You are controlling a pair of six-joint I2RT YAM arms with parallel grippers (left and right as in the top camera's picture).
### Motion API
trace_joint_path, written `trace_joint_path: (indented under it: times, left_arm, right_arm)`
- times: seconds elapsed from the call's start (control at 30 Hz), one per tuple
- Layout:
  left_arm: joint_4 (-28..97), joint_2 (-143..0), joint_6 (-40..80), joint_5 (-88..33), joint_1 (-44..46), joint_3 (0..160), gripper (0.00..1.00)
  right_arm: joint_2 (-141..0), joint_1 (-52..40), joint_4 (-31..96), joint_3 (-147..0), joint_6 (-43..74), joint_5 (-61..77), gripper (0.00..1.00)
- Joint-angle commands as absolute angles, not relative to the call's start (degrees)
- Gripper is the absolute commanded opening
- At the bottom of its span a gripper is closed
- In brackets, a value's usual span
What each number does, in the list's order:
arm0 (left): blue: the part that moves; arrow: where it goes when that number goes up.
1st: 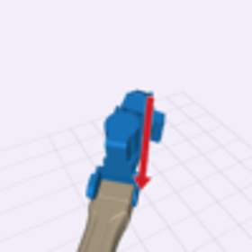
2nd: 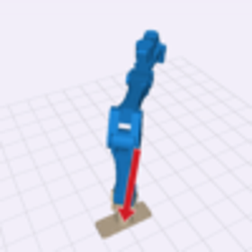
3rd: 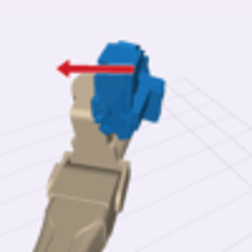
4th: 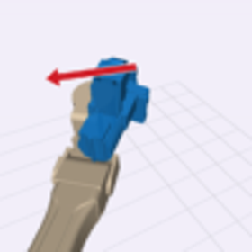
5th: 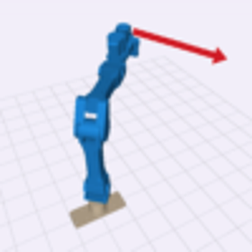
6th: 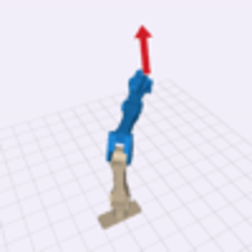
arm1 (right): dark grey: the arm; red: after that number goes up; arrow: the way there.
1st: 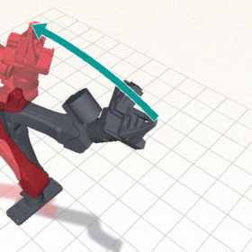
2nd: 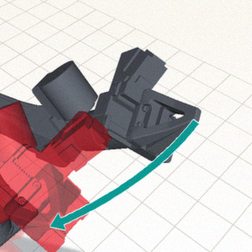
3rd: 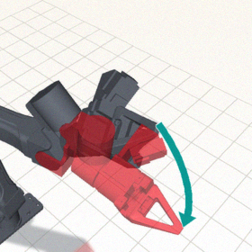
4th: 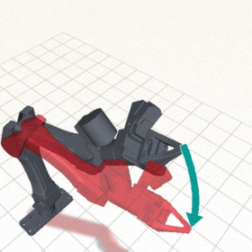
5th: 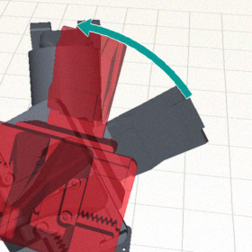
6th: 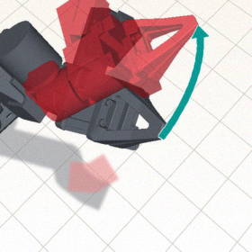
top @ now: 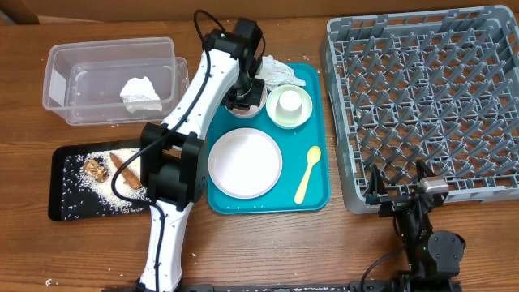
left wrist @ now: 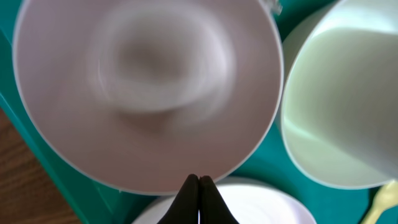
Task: Sort waste into correct bins and load items into the dishwasher
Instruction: 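Move the left gripper back over the pink bowl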
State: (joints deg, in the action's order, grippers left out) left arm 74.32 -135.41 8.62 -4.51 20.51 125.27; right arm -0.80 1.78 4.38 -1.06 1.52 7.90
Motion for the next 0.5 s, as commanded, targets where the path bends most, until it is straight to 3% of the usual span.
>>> trace_joint_path:
  times: [0.0,0.47]
  left_arm:
    - [71.02,-136.62,9.19,-3.75,20.58,125.73,0.04]
    - [72.77,-141.05,9.45,-6.15,20.43,125.73,0.04]
  right_arm:
    - [-0.23,1.78,4.14,-0.47,1.45,7.33,1.0]
    - [-0.23,1.78,4.14,-0.47,1.45,7.33,1.0]
